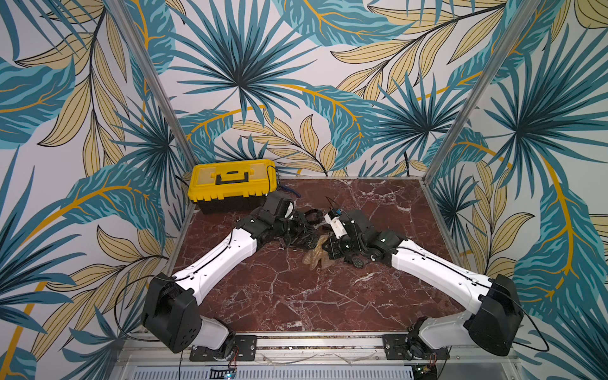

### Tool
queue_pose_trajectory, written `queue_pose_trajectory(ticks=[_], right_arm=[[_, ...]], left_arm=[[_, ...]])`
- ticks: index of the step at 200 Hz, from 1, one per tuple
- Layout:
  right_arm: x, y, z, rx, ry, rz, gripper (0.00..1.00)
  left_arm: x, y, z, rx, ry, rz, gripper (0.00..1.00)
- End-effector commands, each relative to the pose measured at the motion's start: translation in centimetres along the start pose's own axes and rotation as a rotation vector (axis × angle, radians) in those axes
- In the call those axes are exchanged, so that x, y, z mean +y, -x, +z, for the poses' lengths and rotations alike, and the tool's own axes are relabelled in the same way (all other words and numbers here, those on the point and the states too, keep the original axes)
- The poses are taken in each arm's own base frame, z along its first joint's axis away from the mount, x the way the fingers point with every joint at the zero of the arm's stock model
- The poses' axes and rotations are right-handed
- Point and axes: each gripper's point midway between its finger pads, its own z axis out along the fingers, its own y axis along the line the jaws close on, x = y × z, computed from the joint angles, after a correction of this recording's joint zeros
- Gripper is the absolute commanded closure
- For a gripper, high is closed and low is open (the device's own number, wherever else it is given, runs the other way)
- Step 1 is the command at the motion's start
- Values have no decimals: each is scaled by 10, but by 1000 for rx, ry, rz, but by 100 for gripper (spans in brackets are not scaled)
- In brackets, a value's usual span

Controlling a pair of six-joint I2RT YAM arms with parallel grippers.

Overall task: Wipe the watch dial
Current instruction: Wipe the dirt from the watch dial.

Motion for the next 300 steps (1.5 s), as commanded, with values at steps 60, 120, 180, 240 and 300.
queue_pose_trajectory(ticks=[60,120,180,240,300], right_arm=[[34,4,-31,-55,49,-108,100],[41,19,-14,-54,-7,-163,100],[16,29,-16,-89,-160,-153,100],[45,-10,5,76,-18,-188,100],[69,-6,-1,51,59,-211,100]], left_arm=[[-20,-1,-16,-8,-51,39,100],[-17,-8,-10,10,-38,39,100],[-18,-10,-7,20,-37,44,100],[-29,-6,-5,22,-54,58,100],[-33,-5,-1,36,-60,59,100]])
